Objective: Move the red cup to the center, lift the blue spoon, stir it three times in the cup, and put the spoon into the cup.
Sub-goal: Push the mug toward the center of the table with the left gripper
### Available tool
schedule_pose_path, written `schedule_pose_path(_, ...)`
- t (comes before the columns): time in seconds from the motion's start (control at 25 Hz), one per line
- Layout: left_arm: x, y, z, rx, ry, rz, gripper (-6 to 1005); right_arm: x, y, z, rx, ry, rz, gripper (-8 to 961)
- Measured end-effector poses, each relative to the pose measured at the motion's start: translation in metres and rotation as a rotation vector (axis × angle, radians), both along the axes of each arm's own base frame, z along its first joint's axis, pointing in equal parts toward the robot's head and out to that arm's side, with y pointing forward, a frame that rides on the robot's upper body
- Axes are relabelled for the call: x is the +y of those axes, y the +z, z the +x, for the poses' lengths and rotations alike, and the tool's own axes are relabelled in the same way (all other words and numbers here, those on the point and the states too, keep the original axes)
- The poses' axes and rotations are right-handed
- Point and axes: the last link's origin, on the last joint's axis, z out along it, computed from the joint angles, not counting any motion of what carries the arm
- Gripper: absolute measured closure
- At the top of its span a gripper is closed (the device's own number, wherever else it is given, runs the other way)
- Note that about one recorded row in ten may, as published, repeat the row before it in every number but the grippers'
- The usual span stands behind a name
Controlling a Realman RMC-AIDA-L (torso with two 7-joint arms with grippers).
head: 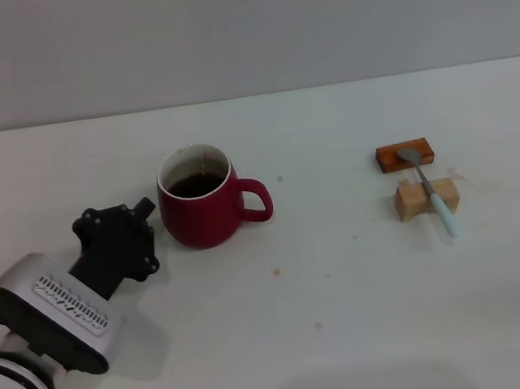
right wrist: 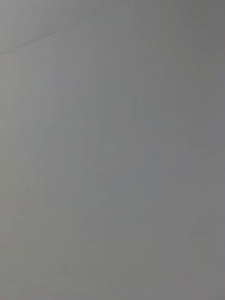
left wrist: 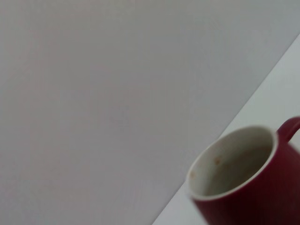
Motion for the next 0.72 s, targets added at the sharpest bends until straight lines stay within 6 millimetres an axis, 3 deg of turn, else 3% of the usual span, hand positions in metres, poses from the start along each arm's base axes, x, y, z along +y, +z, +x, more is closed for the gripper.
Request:
schedule_pose_path(0.28,0.008,0.011,-0.009,0.029,0.029,0.031,914,-0.001,-0.001,-0.002,-0.002,0.009,-0.002,268)
schedule_pose_path(0.72,0.012,0.005,0.001,0.029,-0.003,0.015,900,0.002,-0.001,-0.003,-0.003,0.018,-0.003,269)
